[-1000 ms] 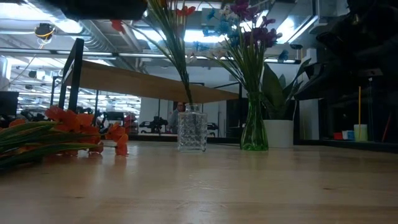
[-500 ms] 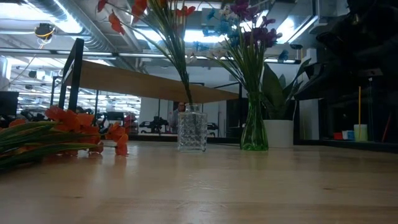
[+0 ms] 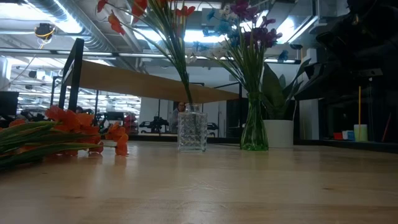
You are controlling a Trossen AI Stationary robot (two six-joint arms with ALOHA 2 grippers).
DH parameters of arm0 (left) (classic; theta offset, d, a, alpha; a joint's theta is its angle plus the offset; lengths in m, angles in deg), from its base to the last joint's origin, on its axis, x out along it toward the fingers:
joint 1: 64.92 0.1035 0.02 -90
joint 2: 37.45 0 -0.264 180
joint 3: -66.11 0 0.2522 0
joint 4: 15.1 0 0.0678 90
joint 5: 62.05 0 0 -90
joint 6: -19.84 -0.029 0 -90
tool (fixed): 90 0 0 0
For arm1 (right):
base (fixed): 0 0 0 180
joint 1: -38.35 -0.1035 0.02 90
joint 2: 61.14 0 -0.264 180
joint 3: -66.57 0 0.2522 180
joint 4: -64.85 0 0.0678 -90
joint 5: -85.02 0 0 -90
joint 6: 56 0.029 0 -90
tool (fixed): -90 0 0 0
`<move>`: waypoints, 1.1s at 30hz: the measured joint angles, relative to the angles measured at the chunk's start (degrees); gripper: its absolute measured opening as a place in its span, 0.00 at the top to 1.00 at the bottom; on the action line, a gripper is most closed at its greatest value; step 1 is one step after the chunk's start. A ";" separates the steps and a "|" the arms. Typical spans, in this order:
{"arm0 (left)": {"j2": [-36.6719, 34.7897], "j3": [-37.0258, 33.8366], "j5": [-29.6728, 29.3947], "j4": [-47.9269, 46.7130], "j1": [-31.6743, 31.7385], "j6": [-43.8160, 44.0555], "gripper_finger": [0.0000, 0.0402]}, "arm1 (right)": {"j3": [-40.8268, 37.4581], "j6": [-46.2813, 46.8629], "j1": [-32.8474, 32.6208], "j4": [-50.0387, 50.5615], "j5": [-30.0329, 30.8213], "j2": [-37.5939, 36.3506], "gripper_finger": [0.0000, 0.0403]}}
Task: Pick and place flowers into a vace then onto a shelf
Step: Put the red flowers into the transparent vase
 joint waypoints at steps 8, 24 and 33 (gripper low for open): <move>4.08 5.52 0.09 -0.02 0.00 -1.72 0.58 | 0.00 -0.01 -0.01 0.00 -0.01 0.00 0.98; 3.37 5.54 46.37 -60.28 9.42 70.00 0.58 | 0.00 -2.00 0.16 -0.04 0.04 0.00 0.98; 3.29 5.54 68.25 -65.28 14.09 92.99 0.58 | 0.00 -1.92 0.16 -0.04 0.04 0.00 0.98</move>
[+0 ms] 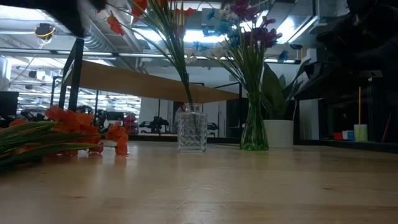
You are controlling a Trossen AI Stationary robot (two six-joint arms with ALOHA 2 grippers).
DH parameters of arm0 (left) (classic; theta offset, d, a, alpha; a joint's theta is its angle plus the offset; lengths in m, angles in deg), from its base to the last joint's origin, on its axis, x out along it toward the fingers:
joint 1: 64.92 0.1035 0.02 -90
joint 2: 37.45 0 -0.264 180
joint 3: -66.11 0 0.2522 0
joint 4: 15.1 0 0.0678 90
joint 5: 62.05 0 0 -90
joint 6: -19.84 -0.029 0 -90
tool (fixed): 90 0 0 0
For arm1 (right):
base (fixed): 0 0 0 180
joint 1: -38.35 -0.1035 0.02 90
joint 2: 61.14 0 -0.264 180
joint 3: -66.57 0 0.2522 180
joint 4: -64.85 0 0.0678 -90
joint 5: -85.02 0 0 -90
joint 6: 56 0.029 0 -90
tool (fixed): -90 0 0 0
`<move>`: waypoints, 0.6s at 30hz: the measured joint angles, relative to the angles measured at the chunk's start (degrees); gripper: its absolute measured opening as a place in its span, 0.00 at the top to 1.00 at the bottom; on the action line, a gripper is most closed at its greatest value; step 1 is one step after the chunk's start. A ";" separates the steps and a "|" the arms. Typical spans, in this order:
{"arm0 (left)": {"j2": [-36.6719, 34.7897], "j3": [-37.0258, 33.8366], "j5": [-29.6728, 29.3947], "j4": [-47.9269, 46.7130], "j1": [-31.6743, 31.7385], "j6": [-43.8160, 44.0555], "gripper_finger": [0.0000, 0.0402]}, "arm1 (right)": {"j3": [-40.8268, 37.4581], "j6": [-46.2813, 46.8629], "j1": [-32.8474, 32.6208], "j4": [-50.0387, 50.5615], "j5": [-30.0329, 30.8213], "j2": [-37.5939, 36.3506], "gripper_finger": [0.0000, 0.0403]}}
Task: Pick and place flowers into a vace then onto a shelf
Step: Put the red flowers into the transparent vase
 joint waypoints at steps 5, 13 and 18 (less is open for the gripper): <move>0.39 0.00 10.11 -6.30 0.15 12.44 0.58 | 0.00 0.15 0.00 0.01 0.00 0.00 0.98; 1.06 -0.21 9.21 -10.93 -2.56 29.37 0.58 | 0.00 0.03 0.02 0.02 0.01 0.00 0.98; 3.31 -0.48 8.30 -11.37 -4.08 37.92 0.58 | 0.00 -0.02 0.02 0.04 0.00 0.00 0.98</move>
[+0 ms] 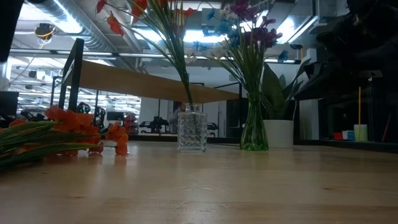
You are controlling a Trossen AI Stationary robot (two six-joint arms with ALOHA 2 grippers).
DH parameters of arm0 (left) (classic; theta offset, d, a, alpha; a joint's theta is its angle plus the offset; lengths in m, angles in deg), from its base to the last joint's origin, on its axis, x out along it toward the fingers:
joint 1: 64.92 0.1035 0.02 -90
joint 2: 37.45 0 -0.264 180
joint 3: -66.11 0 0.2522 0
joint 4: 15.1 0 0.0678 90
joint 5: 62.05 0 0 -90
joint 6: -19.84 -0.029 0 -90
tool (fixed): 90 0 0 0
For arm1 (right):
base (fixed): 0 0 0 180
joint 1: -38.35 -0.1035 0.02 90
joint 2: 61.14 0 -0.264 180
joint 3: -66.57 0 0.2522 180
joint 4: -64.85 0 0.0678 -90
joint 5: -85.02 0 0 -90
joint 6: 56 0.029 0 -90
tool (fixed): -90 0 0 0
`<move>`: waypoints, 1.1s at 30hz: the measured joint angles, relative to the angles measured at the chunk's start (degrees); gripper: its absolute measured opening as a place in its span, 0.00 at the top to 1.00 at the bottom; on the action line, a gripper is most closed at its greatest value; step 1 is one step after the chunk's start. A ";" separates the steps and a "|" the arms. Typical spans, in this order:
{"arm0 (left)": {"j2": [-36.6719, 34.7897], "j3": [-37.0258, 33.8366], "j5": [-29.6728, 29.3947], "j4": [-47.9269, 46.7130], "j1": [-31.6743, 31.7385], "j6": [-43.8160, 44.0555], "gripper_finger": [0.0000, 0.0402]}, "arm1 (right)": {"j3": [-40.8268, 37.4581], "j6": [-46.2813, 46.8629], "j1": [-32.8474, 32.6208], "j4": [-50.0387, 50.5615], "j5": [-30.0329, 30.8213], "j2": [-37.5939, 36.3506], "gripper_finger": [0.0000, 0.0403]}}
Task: Pick and place flowers into a vace then onto a shelf
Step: Put the red flowers into the transparent vase
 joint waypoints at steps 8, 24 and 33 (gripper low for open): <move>2.51 0.00 2.14 0.04 0.11 5.37 0.58 | 0.00 -0.20 0.00 0.00 0.02 0.00 0.98; 3.65 -0.07 0.18 1.66 -0.01 8.78 0.58 | 0.00 -1.75 0.00 -0.02 0.02 0.00 0.98; 7.34 -0.07 5.57 2.47 0.14 8.80 0.58 | 0.00 -3.23 0.00 -0.13 0.04 0.00 0.98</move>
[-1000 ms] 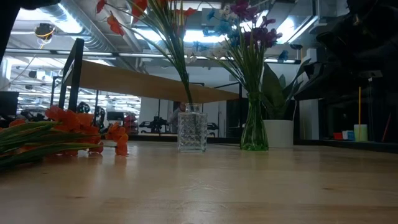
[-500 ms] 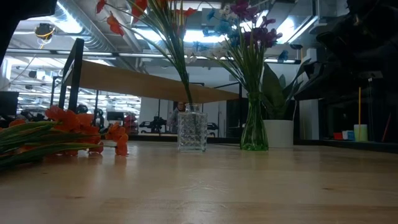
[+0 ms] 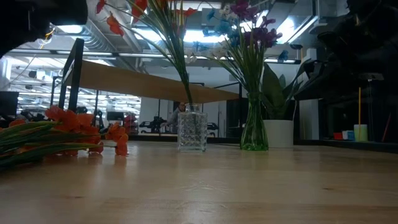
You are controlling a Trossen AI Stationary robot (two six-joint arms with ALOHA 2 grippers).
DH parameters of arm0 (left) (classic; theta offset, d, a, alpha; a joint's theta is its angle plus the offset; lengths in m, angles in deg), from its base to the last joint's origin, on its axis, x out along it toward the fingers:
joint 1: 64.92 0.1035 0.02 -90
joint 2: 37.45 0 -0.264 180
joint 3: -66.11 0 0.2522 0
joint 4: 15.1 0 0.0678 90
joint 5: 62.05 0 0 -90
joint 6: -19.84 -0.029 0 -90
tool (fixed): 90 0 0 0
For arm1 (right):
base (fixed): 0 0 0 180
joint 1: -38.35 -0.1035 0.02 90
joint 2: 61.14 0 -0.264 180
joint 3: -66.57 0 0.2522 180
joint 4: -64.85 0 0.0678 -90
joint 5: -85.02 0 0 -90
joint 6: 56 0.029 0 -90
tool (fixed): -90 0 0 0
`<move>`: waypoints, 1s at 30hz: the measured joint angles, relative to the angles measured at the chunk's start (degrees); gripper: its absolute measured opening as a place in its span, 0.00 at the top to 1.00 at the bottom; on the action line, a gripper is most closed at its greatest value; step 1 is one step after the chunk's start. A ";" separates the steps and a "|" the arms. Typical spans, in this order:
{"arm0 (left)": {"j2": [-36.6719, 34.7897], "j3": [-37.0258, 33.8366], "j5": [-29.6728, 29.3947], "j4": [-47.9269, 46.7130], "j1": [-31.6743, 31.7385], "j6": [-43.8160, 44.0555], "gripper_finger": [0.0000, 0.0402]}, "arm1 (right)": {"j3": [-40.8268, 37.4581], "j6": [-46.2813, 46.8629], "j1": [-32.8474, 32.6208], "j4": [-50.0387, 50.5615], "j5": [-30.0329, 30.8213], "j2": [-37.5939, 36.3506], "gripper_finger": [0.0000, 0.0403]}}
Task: Pick and place flowers into a vace then onto a shelf
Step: Put the red flowers into the transparent vase
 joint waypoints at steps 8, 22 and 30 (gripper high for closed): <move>0.20 0.00 -2.44 0.76 0.02 -0.13 0.58 | 0.00 -1.09 0.00 -1.01 0.00 0.00 0.98; 1.55 0.00 -3.16 1.58 0.78 -0.14 0.57 | 0.00 -1.27 0.00 -0.94 0.00 0.00 0.98; 1.92 -0.04 -3.36 1.80 0.88 -0.09 0.57 | 0.00 -1.29 0.00 -1.04 0.00 0.00 0.98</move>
